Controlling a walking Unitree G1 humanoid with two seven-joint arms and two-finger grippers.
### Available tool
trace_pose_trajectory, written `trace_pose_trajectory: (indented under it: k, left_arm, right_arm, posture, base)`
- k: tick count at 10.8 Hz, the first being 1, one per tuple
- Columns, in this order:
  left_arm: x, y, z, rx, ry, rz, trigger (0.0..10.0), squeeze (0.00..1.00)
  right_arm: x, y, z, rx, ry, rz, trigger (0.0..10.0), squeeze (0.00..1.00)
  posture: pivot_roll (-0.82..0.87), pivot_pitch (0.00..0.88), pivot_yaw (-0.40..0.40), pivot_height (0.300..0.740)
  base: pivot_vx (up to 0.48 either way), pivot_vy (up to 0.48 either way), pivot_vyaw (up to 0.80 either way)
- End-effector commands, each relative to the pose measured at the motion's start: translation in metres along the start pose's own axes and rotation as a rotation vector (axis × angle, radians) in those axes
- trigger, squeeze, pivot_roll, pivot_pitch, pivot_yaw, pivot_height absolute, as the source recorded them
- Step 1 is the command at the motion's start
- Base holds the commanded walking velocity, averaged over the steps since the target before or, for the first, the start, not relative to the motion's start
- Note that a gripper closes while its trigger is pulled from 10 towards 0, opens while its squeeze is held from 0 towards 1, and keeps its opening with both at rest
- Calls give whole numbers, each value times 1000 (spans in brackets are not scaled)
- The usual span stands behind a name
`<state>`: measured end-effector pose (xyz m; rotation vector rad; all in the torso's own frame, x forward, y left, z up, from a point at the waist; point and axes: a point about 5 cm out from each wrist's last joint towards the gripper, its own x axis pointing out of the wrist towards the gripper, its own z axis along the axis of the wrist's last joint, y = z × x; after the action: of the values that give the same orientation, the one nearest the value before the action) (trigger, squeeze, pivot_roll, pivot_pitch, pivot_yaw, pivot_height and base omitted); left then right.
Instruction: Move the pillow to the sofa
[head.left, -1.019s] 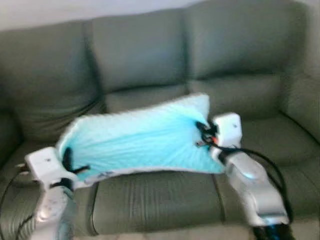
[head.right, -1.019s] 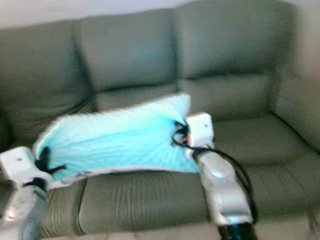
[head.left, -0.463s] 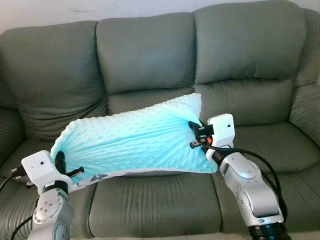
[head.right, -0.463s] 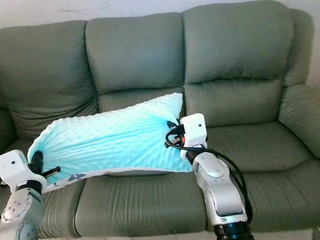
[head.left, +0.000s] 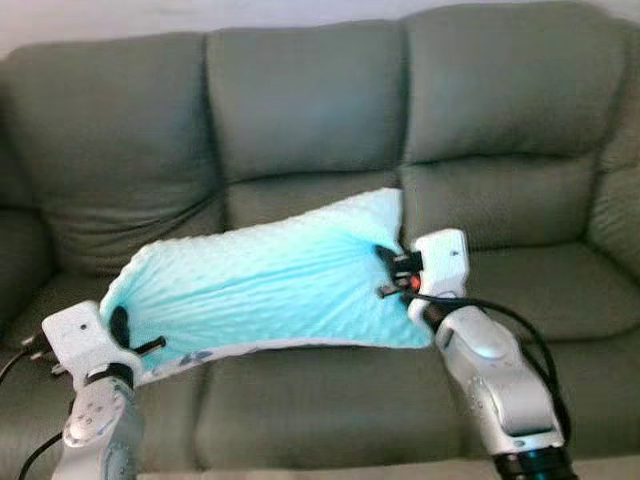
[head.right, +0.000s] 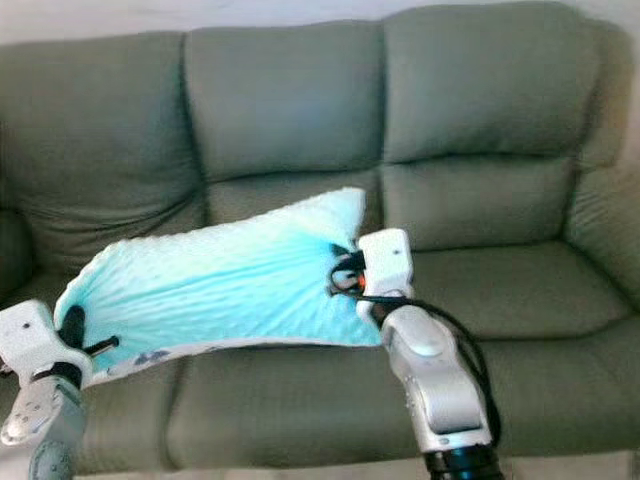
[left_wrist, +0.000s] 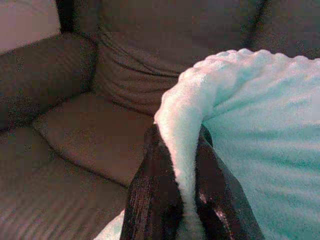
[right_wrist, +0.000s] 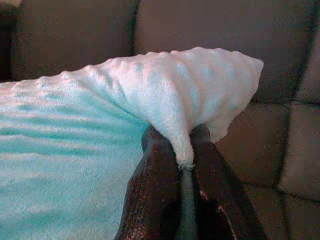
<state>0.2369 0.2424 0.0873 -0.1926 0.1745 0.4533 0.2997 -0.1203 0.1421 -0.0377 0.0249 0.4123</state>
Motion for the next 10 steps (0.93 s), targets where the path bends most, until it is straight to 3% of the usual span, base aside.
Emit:
trace_pose_trajectory:
  k: [1, 10]
  left_arm:
    - [1, 16, 3, 11, -10, 82, 10000, 0]
    - [-1, 0, 2, 48, -62, -3, 10000, 0]
  right_arm:
    - [-4, -16, 7, -21, -25, -82, 10000, 0]
    - [-4, -23, 5, -67, -7, -129, 10000, 0]
  posture:
    - [-216, 62, 105, 740]
    - [-220, 55, 98, 740]
  base:
    - [0, 480, 0]
    - [0, 0, 0]
